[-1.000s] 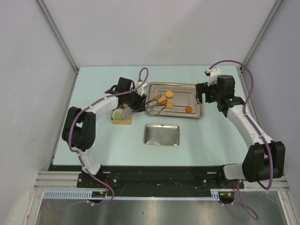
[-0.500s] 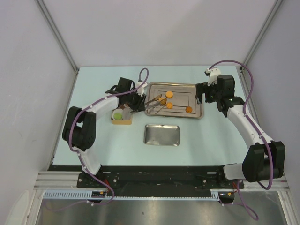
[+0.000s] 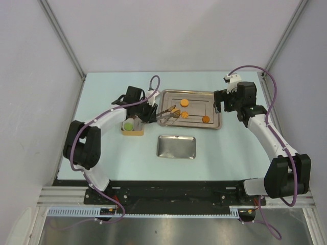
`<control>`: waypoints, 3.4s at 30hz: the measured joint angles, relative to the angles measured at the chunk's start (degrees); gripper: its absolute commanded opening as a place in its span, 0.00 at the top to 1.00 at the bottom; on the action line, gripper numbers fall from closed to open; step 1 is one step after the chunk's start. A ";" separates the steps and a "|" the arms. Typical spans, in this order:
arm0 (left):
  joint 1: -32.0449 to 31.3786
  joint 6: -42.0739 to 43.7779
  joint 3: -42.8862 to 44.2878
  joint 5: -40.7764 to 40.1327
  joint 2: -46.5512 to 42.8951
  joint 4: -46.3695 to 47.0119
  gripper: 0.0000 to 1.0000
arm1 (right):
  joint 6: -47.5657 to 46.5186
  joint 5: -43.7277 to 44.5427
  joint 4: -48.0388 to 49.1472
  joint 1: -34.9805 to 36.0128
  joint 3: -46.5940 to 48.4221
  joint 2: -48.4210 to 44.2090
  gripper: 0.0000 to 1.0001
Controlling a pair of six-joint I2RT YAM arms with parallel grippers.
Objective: Pack the cookies
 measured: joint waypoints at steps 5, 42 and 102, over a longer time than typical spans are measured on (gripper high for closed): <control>0.00 -0.02 -1.38 0.02 -2.58 0.02 0.79 | 0.02 -0.04 0.00 0.00 0.00 0.00 0.00; 27.71 8.94 -16.37 8.72 -36.26 -13.09 0.80 | 0.00 -0.20 0.00 -0.26 0.02 0.00 0.00; 32.37 18.08 -23.54 10.67 -36.39 -18.12 0.45 | -0.20 -0.17 0.00 0.04 0.00 0.00 0.00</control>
